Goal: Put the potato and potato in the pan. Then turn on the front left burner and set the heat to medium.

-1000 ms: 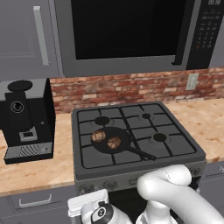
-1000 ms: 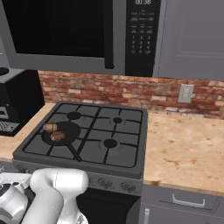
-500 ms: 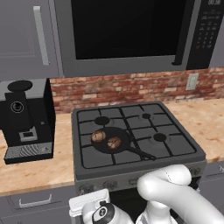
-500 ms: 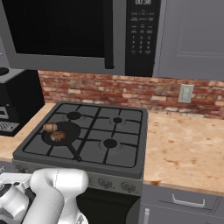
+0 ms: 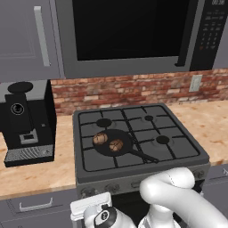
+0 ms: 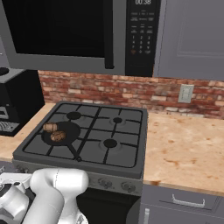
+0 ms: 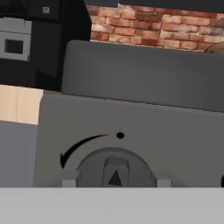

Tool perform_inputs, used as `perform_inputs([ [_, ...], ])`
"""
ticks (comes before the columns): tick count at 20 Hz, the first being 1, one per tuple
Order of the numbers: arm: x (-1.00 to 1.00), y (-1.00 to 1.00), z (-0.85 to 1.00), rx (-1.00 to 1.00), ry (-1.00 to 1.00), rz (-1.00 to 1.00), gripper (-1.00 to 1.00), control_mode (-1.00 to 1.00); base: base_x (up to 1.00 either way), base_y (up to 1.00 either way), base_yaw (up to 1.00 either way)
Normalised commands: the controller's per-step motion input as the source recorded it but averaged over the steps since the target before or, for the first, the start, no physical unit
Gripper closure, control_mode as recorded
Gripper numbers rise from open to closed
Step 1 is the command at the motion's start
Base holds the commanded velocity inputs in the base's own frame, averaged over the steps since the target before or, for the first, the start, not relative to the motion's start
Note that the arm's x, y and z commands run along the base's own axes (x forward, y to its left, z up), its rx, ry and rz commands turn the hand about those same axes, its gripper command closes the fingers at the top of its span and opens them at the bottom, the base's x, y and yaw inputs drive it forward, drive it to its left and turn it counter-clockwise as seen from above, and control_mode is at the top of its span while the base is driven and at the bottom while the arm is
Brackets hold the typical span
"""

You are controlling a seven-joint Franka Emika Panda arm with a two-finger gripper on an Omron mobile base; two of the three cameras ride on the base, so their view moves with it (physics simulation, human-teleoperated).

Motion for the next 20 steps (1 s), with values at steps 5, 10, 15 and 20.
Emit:
perform_inputs([
  [5,0.07,0.0,0.0,0.0,0.0,0.0,1.0,-1.0,0.0,0.0,0.0],
  [10,0.18,-0.02,0.0,-0.04,0.0,0.0,1.0,-1.0,0.0,0.0,0.0],
  [15,0.09,0.0,0.0,-0.13,0.0,0.0,1.0,-1.0,0.0,0.0,0.0],
  [20,0.05,-0.12,0.0,-0.11,0.0,0.0,1.0,-1.0,0.0,0.0,0.0],
])
